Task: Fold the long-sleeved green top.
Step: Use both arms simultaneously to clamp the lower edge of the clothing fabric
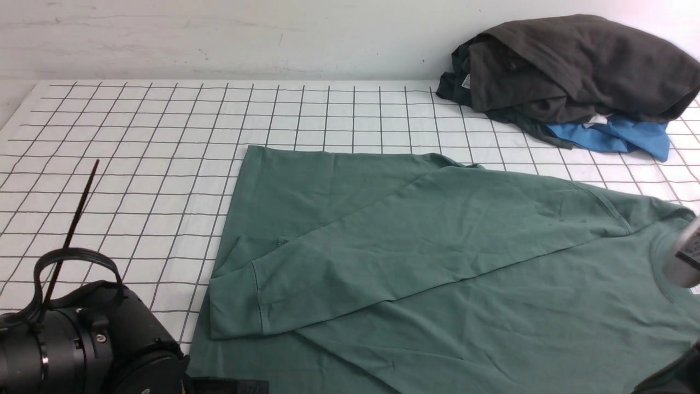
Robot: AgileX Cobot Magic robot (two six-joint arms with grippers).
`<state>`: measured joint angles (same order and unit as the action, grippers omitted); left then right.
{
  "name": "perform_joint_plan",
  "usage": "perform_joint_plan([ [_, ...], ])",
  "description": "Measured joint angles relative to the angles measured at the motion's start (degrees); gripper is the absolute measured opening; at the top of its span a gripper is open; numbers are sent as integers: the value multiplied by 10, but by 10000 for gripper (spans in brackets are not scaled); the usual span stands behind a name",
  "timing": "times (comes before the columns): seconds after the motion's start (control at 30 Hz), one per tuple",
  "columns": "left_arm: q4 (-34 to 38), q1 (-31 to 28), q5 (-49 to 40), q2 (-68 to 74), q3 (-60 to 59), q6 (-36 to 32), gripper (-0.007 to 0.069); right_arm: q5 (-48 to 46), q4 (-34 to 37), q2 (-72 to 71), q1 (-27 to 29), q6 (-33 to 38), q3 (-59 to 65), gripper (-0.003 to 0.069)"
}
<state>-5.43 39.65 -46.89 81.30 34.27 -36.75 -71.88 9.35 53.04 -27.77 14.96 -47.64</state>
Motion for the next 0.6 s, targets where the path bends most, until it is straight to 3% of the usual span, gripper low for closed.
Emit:
perform_joint_plan([
  [0.37,-5,0,31,50,3,15,407,1,0,0,0,0,0,-14],
  [0.6,15,0,-15,5,5,13,529,1,0,0,0,0,0,-14],
])
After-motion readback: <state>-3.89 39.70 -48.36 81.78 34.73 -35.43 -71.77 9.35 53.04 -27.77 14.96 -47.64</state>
